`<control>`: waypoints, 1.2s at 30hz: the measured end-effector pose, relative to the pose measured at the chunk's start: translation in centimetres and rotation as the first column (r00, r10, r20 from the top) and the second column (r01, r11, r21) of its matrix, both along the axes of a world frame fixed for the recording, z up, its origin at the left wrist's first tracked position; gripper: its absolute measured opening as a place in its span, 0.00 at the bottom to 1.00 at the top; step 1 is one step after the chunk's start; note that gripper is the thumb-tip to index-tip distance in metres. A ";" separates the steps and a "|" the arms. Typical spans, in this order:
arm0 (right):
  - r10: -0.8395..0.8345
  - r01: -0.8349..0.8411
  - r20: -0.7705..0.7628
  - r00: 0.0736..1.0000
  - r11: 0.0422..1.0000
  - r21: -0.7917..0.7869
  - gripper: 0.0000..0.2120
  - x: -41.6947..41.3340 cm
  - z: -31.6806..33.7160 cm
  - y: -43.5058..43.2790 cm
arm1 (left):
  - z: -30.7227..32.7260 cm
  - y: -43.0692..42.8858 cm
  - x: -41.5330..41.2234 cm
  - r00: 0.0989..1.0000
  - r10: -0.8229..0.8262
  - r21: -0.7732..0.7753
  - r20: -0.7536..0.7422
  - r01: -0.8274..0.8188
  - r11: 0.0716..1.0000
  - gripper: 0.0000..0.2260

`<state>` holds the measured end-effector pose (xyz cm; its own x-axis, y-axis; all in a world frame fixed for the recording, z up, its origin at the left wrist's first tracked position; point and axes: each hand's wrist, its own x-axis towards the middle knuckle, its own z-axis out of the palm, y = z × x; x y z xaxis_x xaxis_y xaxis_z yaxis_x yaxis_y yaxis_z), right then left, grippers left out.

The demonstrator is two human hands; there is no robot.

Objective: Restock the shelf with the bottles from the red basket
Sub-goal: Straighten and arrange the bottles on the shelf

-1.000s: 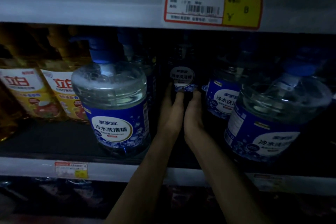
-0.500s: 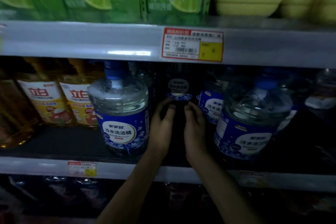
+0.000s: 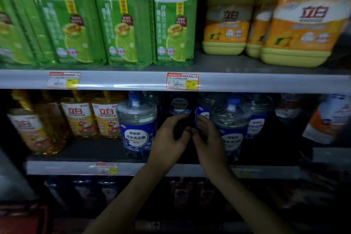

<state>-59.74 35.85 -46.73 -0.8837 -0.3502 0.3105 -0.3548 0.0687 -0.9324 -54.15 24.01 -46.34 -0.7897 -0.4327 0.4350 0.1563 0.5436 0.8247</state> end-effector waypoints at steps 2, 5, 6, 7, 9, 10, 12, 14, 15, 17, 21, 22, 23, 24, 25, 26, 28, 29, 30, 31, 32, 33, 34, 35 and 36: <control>-0.013 0.018 -0.071 0.997 0.998 0.068 0.20 0.2 0.4 1.8 | 0.3 0.7 0.9 0.999 0.009 -0.144 0.034 -0.004 0.990 0.23; -0.061 0.095 -0.246 0.967 0.987 0.131 0.21 -0.4 0.6 4.7 | 0.5 1.8 1.5 0.995 0.064 -0.349 0.080 -0.033 0.936 0.25; -0.069 0.119 -0.316 0.946 0.983 0.142 0.21 -0.5 0.6 5.6 | 0.5 2.3 1.5 0.992 0.084 -0.410 0.093 -0.039 0.911 0.26; -0.077 0.138 -0.370 0.926 0.980 0.141 0.21 -0.6 0.7 6.4 | 0.5 2.7 1.4 0.989 0.103 -0.465 0.104 -0.043 0.884 0.27; -0.115 0.182 -0.413 0.903 0.975 0.127 0.21 -1.0 0.8 7.8 | 0.3 3.6 0.9 0.983 0.141 -0.561 0.120 -0.051 0.827 0.29; -0.139 0.215 -0.424 0.895 0.967 0.136 0.22 -1.3 0.8 8.4 | 0.1 4.1 0.7 0.979 0.158 -0.597 0.127 -0.051 0.801 0.30; -0.188 0.285 -0.413 0.891 0.940 0.186 0.26 -2.1 0.6 9.5 | -0.4 4.9 0.2 0.973 0.176 -0.649 0.147 -0.039 0.760 0.32; -0.222 0.318 -0.383 0.897 0.924 0.211 0.32 -2.6 -0.1 10.4 | -1.1 5.5 -0.3 0.971 0.181 -0.682 0.155 -0.027 0.731 0.34; -0.235 0.326 -0.358 0.903 0.920 0.218 0.36 -2.8 -0.3 10.7 | -1.6 5.7 -0.6 0.970 0.189 -0.695 0.150 -0.032 0.718 0.35; -0.250 0.321 -0.272 0.929 0.910 0.262 0.43 -3.5 -0.8 10.9 | -2.4 5.8 -1.3 0.964 0.220 -0.719 0.150 -0.047 0.693 0.36; -0.219 0.215 -0.020 0.976 0.935 0.283 0.45 -5.4 -1.6 10.9 | -3.3 6.1 -2.5 0.939 0.287 -0.706 0.187 -0.075 0.704 0.40; -0.195 0.176 0.057 0.979 0.954 0.244 0.44 -5.7 -1.6 10.9 | -3.3 6.2 -3.0 0.936 0.285 -0.679 0.208 -0.072 0.730 0.40; -0.161 0.137 0.116 0.980 0.971 0.196 0.43 -6.0 -1.6 10.9 | -3.4 6.3 -3.4 0.933 0.282 -0.652 0.223 -0.073 0.755 0.39; -0.132 0.105 0.151 0.980 0.979 0.173 0.43 -6.2 -1.6 10.9 | -3.6 6.5 -3.8 0.932 0.277 -0.622 0.232 -0.077 0.779 0.39; -0.101 0.075 0.168 0.981 0.985 0.155 0.43 -6.3 -1.6 11.0 | -3.7 6.6 -4.2 0.934 0.266 -0.587 0.240 -0.078 0.805 0.39; -0.077 0.051 0.171 0.982 0.987 0.152 0.43 -6.5 -1.6 11.0 | -3.8 6.8 -4.5 0.935 0.252 -0.549 0.248 -0.078 0.832 0.39; -0.055 0.028 0.169 0.984 0.987 0.158 0.41 -7.1 -1.9 11.0 | -4.1 7.2 -5.1 0.945 0.209 -0.437 0.250 -0.083 0.896 0.39; -0.049 0.021 0.170 0.984 0.986 0.165 0.40 -7.4 -2.2 11.0 | -4.1 7.4 -5.4 0.951 0.184 -0.359 0.249 -0.086 0.929 0.38; -0.045 0.013 0.176 0.983 0.984 0.179 0.40 -7.5 -2.3 11.0 | -4.2 7.5 -5.8 0.956 0.154 -0.268 0.251 -0.085 0.960 0.37; -0.038 0.004 0.186 0.982 0.984 0.177 0.40 -7.8 -2.4 10.9 | -4.3 7.5 -6.1 0.963 0.122 -0.169 0.242 -0.082 0.982 0.35; -0.032 -0.002 0.196 0.980 0.985 0.174 0.40 -8.1 -2.6 10.9 | -4.5 7.4 -6.5 0.970 0.090 -0.070 0.225 -0.076 0.995 0.34; -0.018 -0.015 0.199 0.980 0.987 0.160 0.40 -8.3 -2.8 10.9 | -4.6 7.4 -6.8 0.976 0.060 0.015 0.210 -0.064 0.998 0.34; 0.000 -0.031 0.197 0.980 0.987 0.155 0.39 -8.3 -2.9 10.9 | -4.6 7.3 -7.0 0.980 0.030 0.075 0.195 -0.046 0.996 0.35; 0.015 -0.044 0.193 0.981 0.988 0.149 0.39 -8.4 -3.0 11.0 | -4.7 7.2 -7.1 0.984 0.007 0.115 0.179 -0.028 0.993 0.36; 0.026 -0.055 0.186 0.982 0.987 0.150 0.40 -8.3 -2.9 11.0 | -4.8 7.1 -7.2 0.986 -0.009 0.138 0.164 -0.014 0.990 0.38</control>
<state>-68.05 46.89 -49.67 -0.9047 -0.4177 0.0846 -0.1848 0.2056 -0.9610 -61.34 31.10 -51.12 -0.8442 -0.4816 0.2352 0.0116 0.4224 0.9064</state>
